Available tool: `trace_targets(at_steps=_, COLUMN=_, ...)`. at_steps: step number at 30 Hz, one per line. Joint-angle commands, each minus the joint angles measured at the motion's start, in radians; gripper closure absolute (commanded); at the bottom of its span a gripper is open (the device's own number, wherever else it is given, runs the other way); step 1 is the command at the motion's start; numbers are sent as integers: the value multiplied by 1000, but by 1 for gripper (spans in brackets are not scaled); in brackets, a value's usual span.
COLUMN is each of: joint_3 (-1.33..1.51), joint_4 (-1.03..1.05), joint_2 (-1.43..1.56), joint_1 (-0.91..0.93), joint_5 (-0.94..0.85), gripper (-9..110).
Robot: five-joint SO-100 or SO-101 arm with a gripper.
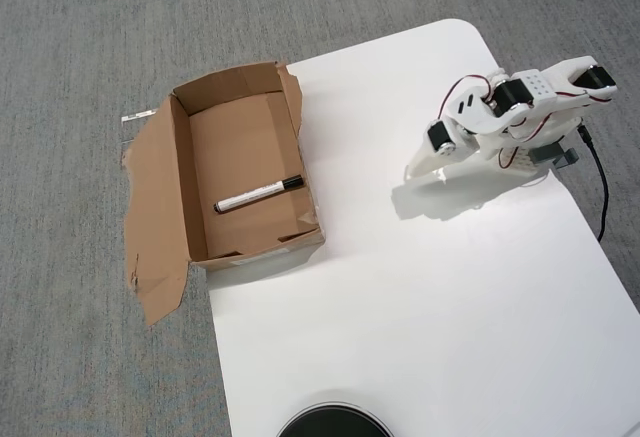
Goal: Grasp a pen and put it in the box.
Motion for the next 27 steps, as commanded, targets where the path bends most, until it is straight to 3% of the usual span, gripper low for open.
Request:
trace_targets(at_steps=1, joint_3=2, joint_4=63, joint_2=64, joint_1=1, joint_5=-5, gripper=101)
trace_targets(at_steps=15, joint_3=-15, joint_4=80, joint_2=58, joint_1=2, joint_5=-7, gripper=101)
trace_targets(at_steps=27, joint_3=-87, joint_4=348, joint_2=61, joint_1=4, joint_5=-5, gripper=101)
